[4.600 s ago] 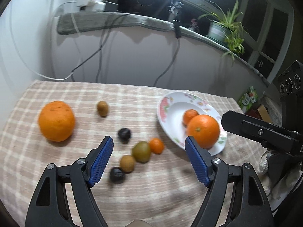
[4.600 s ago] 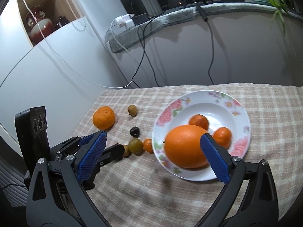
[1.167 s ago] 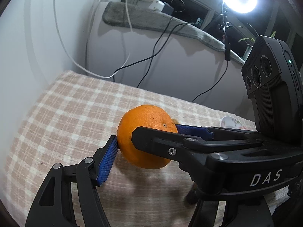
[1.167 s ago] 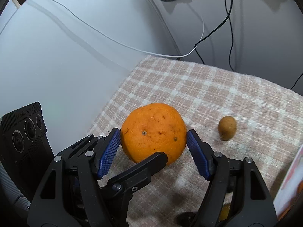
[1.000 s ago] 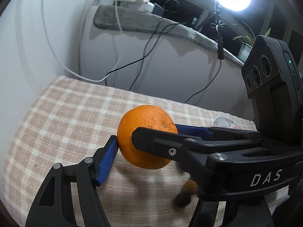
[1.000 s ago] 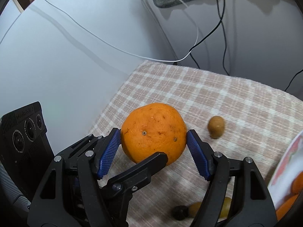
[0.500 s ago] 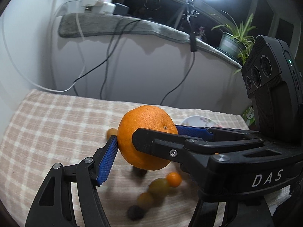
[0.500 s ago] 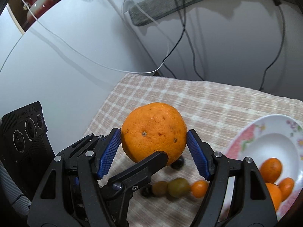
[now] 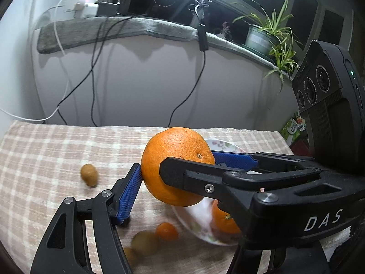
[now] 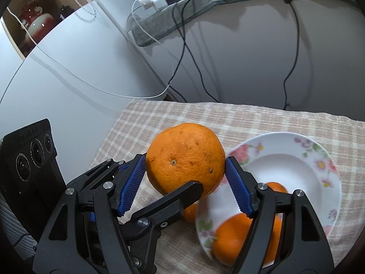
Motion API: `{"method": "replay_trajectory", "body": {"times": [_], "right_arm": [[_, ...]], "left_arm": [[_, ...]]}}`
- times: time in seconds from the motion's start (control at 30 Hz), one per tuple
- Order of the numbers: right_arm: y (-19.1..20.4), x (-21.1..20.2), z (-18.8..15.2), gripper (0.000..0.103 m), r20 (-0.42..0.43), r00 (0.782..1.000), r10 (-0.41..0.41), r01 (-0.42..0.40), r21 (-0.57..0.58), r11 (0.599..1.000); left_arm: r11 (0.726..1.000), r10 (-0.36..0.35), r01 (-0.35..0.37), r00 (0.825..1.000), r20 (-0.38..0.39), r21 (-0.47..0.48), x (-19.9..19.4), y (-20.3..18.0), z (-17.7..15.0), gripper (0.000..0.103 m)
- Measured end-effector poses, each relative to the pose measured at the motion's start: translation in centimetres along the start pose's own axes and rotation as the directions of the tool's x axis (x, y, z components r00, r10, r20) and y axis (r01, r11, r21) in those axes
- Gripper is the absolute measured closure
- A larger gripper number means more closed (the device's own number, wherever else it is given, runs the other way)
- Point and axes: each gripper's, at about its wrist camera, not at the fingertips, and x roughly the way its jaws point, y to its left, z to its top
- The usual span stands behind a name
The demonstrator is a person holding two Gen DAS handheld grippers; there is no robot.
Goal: Organize fruits
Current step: 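Lower the large orange onto the plate and open the right tool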
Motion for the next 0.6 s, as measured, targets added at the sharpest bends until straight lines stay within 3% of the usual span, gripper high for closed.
{"method": "replay_trajectory", "body": {"times": [0.6], "right_arm": [[-3.5,-1.5,-0.3,0.028,0.011,0.999,-0.030,0.030,0.035,0.999]], "left_arm": [[0.999,-0.019,0.020,0.999,-0.040,0.035,2.7,-2.5,0.8,0.037]]}}
